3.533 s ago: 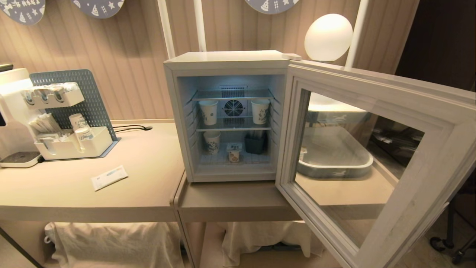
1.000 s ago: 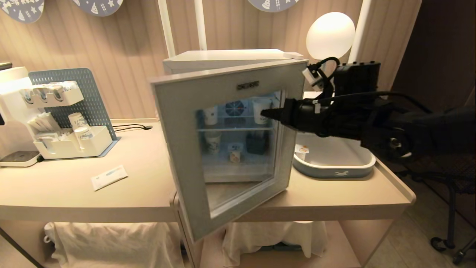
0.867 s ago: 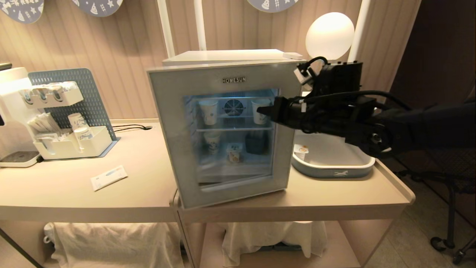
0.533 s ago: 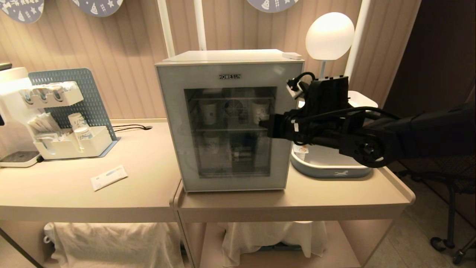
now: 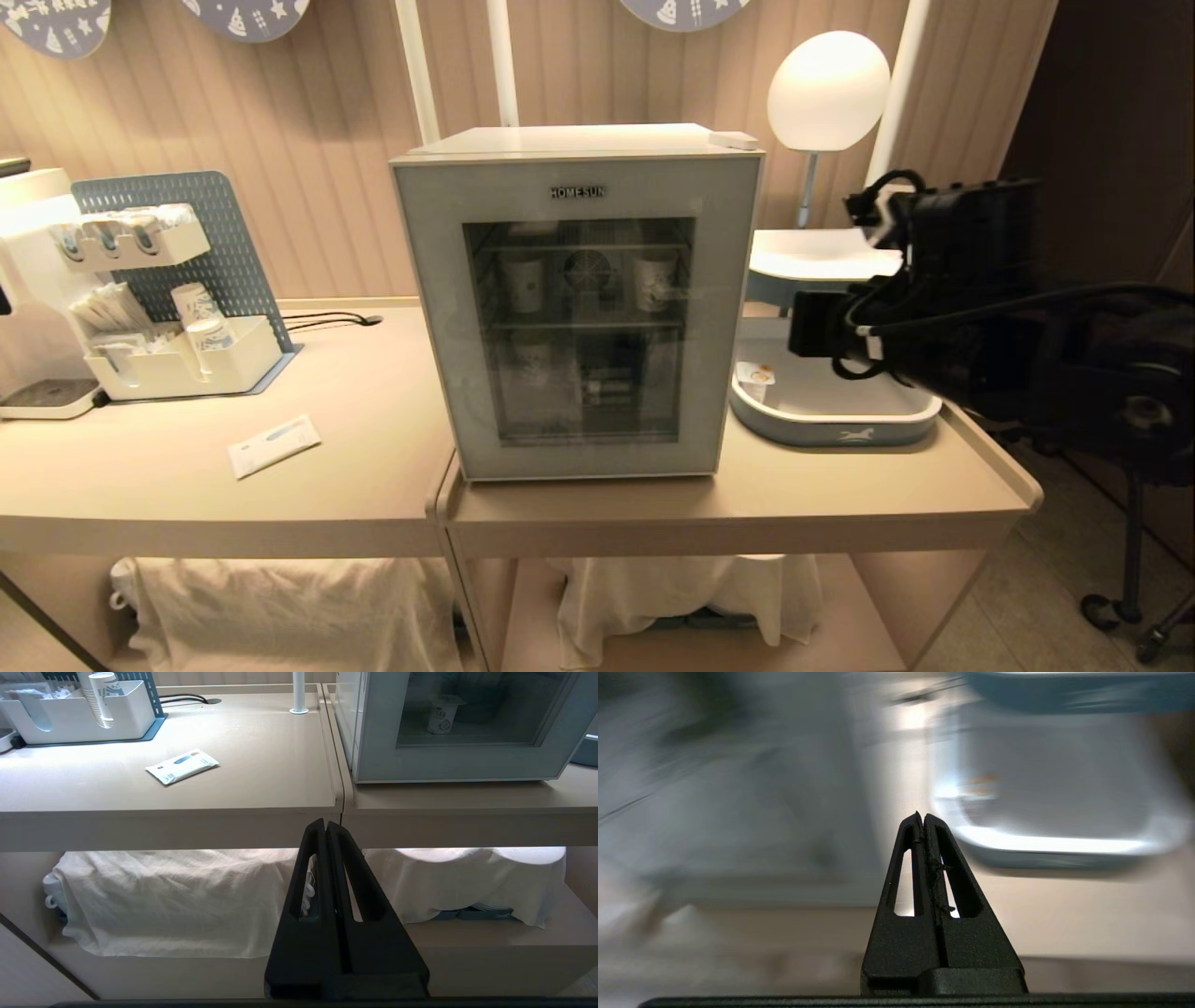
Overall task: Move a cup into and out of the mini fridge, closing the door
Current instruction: Open the freezer door
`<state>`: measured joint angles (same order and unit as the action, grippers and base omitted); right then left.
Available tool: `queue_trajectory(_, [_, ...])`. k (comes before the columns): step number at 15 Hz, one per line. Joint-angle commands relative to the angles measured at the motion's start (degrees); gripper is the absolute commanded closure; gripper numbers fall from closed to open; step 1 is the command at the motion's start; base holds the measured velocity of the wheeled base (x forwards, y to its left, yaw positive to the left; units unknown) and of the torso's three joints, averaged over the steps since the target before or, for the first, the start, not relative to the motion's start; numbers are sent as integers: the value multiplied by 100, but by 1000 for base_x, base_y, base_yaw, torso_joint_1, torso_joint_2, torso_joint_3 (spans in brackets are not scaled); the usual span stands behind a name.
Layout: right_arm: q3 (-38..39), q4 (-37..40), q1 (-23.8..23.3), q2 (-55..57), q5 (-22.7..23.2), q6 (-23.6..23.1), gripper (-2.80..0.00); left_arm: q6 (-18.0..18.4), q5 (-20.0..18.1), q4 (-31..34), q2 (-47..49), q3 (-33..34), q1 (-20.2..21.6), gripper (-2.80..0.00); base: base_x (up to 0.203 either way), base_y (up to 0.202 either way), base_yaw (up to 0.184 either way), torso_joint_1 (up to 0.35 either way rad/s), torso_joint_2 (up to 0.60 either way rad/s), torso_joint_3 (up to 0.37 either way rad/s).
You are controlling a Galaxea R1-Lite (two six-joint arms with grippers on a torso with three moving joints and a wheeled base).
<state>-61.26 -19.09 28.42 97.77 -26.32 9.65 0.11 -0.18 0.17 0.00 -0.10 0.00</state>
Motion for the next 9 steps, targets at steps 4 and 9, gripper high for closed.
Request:
queue_trajectory(4, [1412,82,-906,-2738,-2375,-580,0,-2,1,1,9,1,0,0,0,0,0,0,0,0])
queue_trajectory(9, [3225,91,-2564,-5653,-2756,-875,0,-2,1,1,9,1,0,0,0,0,0,0,0,0])
